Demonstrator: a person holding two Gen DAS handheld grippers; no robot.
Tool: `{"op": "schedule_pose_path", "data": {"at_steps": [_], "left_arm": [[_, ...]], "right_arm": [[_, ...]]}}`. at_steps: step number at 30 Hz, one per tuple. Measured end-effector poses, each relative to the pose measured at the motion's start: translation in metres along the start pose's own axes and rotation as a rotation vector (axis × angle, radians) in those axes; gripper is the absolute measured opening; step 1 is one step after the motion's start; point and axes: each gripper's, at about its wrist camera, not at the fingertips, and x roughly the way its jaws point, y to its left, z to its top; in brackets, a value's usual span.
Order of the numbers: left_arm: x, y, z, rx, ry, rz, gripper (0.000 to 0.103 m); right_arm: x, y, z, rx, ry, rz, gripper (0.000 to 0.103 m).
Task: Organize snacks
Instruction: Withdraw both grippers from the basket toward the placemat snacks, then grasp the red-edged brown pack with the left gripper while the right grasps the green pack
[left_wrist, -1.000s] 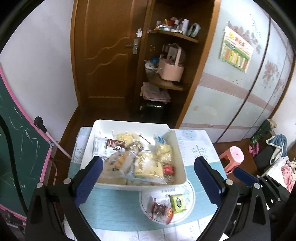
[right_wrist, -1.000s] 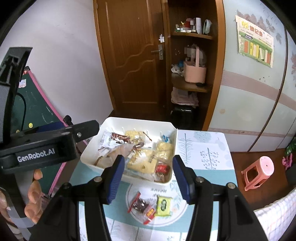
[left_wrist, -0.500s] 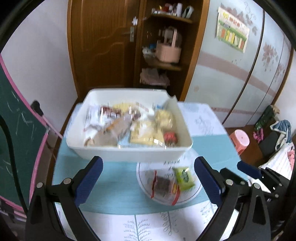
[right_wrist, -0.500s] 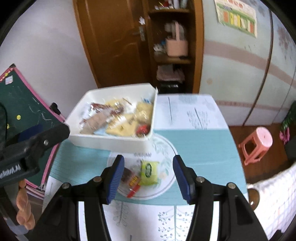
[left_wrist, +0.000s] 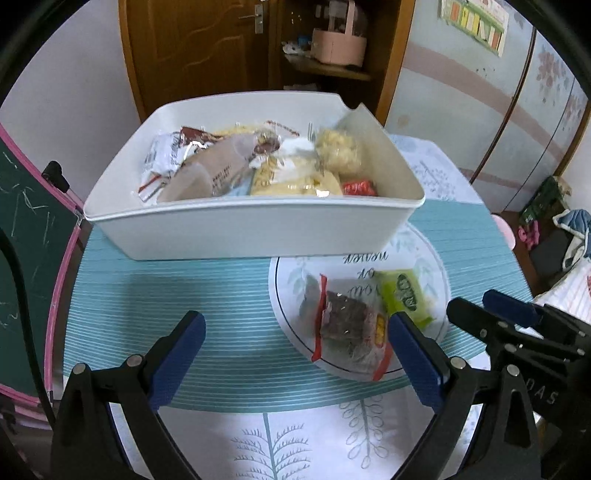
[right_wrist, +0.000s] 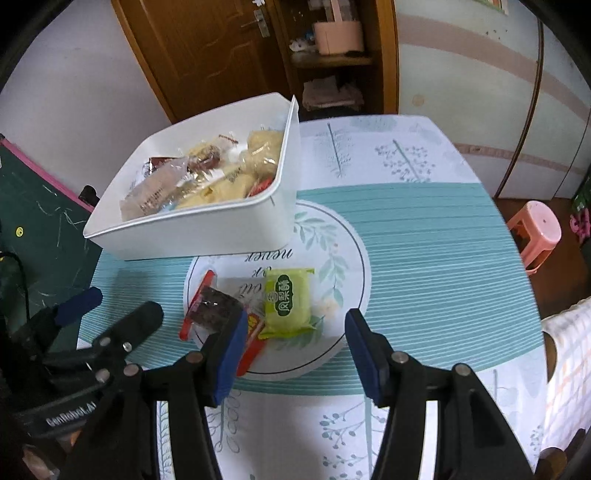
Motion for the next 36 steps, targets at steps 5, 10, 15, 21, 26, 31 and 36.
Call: {"op": "schedule_pose_path", "data": {"at_steps": [5,10,15,21,26,31,36], "left_arm": [[0.016,0.0,-0.006,0.004,0.046,0.0,0.099],[0.029,0.004,-0.015,0.011,0.083,0.001,0.099],[0.037,0.005,-0.021,0.025,0.101,0.009,0.099],[0.041,0.01,-0.023,0.016,0.112,-0.002,0.099],[0.04,0.014,-0.024,0.013,0.119,-0.01,0.099],[0.041,0.01,-0.025,0.0,0.132,-0.049,0.099],[0.046,0.01,-0.02,-0.086,0.152,-0.08,0.099]], "right_arm": [[0.017,-0.005,-0.002,0.021,0.028,0.034,0.055],[0.03,-0.003,-0.003,0.01,0.057,0.045,0.055],[0.042,0.002,-0.001,0.009,0.07,0.051,0.055],[0.061,0.002,0.007,0.045,0.085,0.048,0.055],[0.071,0.007,0.009,0.013,0.067,0.011,0.053],[0.068,-0.01,0.005,0.053,0.046,0.038,0.038],[0.059,-0.026,-0.006,0.087,0.025,0.037,0.038]]}}
